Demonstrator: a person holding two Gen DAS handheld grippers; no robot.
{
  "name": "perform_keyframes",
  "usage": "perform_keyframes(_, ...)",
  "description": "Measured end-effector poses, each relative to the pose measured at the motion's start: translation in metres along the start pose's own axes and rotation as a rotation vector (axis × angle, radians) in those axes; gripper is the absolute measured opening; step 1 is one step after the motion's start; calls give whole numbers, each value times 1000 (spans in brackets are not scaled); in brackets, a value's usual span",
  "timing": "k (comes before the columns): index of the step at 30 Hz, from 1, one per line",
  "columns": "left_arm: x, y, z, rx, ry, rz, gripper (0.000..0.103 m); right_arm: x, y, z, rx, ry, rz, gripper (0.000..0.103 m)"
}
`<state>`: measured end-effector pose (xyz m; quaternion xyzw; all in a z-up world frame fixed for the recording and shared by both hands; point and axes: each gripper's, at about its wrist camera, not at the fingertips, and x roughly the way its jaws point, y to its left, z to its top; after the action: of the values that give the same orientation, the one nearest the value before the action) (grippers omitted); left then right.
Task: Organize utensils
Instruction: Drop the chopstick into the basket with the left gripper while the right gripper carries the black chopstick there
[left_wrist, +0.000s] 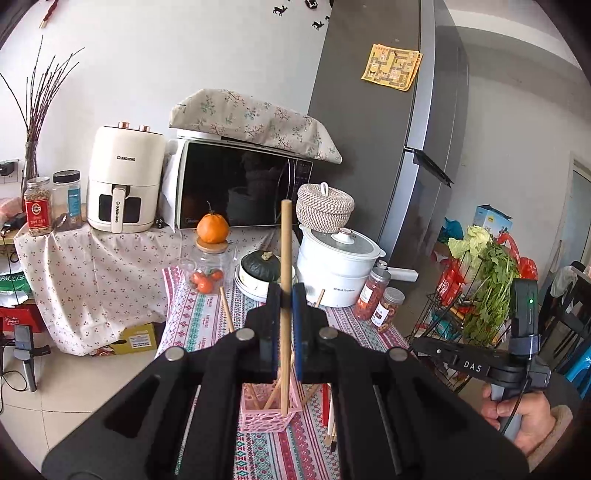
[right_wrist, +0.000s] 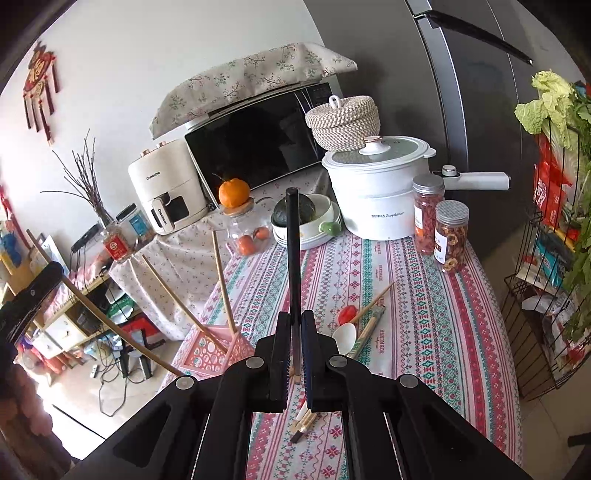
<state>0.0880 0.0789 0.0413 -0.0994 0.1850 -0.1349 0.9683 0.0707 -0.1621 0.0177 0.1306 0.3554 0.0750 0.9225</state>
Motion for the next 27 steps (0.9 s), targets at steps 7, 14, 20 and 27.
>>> perform_keyframes(7, 17, 10, -2, -52, -13, 34, 7, -6, 9, 10, -22, 7, 33, 5)
perform_keyframes(14, 30, 5, -3, 4, -32, 73, 7, -15, 17, 16, -27, -9, 76, 5)
perform_keyframes(20, 57, 12, -8, 18, 23, 98, 7, -13, 29, 29, -28, -33, 118, 5)
perform_keyframes(27, 87, 22, -20, 10, 155, 104, 7, -3, 51, 43, -41, -50, 189, 5)
